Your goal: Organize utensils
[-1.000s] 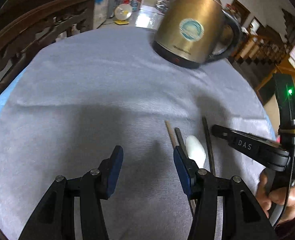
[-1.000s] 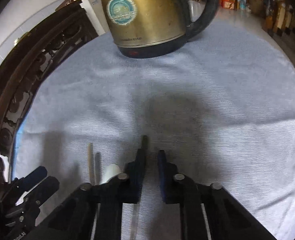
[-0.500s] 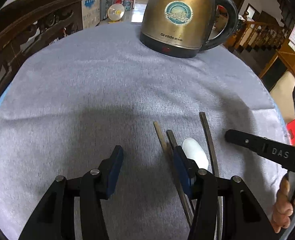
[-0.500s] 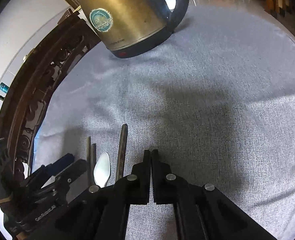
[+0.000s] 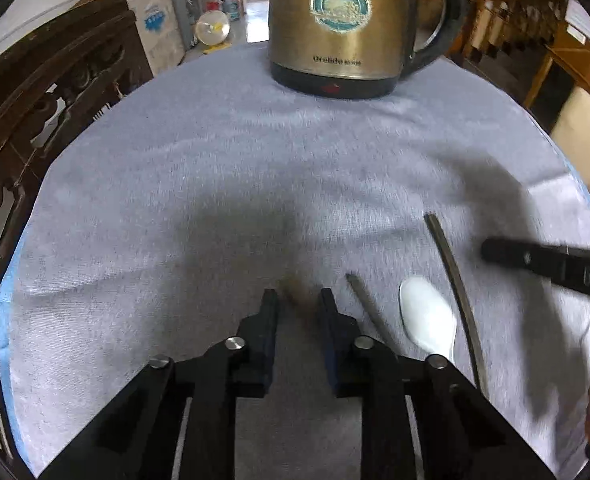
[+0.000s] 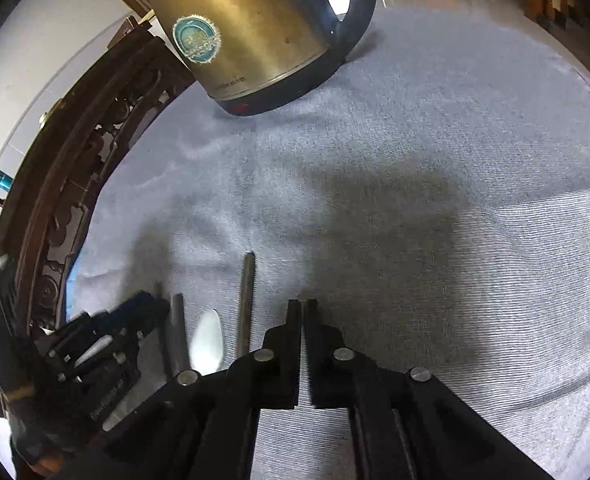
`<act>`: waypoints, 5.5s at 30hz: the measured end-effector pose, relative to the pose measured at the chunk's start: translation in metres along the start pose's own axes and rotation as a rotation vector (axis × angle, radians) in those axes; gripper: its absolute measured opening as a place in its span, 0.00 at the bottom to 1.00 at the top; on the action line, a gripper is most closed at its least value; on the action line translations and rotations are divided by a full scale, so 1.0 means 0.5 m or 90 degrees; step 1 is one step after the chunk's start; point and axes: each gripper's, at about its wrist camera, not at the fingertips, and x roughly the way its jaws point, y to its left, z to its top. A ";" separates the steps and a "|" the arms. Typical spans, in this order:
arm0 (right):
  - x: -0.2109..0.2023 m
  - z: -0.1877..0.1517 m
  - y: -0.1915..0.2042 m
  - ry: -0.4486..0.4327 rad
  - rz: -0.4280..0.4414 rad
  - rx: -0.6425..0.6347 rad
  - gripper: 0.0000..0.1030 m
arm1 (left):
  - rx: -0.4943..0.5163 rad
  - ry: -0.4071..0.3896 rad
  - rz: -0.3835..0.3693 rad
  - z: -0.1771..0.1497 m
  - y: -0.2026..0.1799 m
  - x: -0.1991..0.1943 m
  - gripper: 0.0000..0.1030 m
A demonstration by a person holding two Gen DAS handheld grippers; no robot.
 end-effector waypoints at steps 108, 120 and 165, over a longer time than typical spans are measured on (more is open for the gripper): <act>-0.642 -0.613 0.242 -0.627 -0.007 -0.163 0.06 | -0.151 -0.489 -0.126 -0.433 -0.090 -0.706 0.04; -0.636 -0.651 0.234 -0.597 -0.002 -0.173 0.06 | -0.151 -0.461 -0.135 -0.455 -0.089 -0.699 0.04; -0.583 -0.666 0.198 -0.497 0.029 -0.129 0.08 | -0.153 -0.359 -0.141 -0.479 -0.096 -0.633 0.05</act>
